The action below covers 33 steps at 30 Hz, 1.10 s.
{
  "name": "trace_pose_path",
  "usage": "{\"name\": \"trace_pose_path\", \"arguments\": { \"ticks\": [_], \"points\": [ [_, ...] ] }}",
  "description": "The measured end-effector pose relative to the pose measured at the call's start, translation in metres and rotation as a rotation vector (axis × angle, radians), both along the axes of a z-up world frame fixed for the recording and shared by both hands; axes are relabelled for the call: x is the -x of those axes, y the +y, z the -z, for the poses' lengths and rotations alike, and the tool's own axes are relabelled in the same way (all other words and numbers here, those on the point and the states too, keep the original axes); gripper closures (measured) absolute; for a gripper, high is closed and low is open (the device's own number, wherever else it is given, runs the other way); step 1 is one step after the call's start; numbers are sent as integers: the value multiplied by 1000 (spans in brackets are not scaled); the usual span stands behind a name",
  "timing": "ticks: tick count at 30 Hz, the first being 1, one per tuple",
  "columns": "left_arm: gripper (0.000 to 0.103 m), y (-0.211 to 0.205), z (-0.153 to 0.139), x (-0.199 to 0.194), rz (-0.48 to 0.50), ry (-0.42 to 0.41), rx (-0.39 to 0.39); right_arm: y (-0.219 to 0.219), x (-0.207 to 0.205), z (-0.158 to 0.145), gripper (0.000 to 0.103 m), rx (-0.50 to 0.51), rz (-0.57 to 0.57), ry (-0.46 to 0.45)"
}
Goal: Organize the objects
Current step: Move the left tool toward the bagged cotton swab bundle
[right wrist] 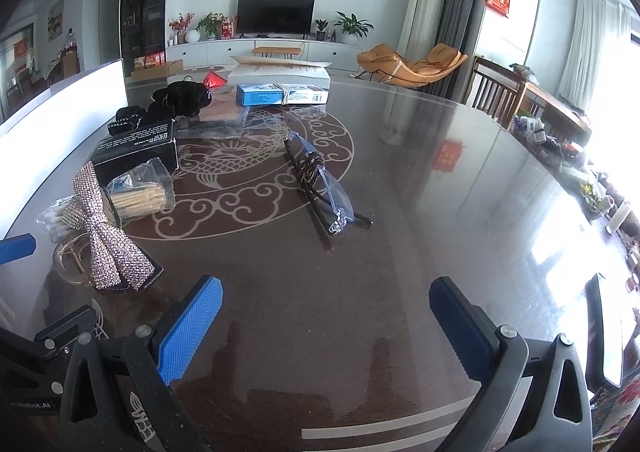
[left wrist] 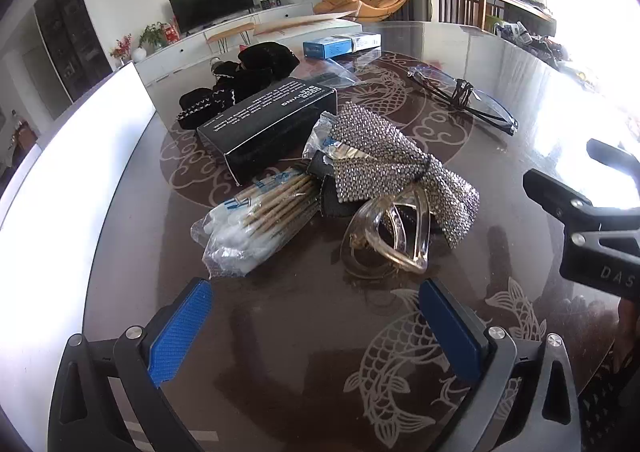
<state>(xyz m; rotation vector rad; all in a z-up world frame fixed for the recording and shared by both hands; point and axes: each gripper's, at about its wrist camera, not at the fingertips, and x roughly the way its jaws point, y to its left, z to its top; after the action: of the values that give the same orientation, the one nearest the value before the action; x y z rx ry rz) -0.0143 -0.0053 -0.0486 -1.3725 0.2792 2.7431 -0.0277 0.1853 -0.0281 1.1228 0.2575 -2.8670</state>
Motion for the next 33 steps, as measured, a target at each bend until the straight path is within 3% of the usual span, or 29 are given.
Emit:
{"name": "trace_pose_path", "arguments": {
  "ticks": [7,15,33],
  "points": [
    [0,-8,4,39,-56,-93,-121,1,1,2,0,1,-1,-16],
    [0,-4,9,62,-21,-73,-121,1,3,3,0,-2,-3,-32],
    [0,-14,6,53,-2,-65,-125,-1,6,11,0,-45,0,-67]
  ]
}}
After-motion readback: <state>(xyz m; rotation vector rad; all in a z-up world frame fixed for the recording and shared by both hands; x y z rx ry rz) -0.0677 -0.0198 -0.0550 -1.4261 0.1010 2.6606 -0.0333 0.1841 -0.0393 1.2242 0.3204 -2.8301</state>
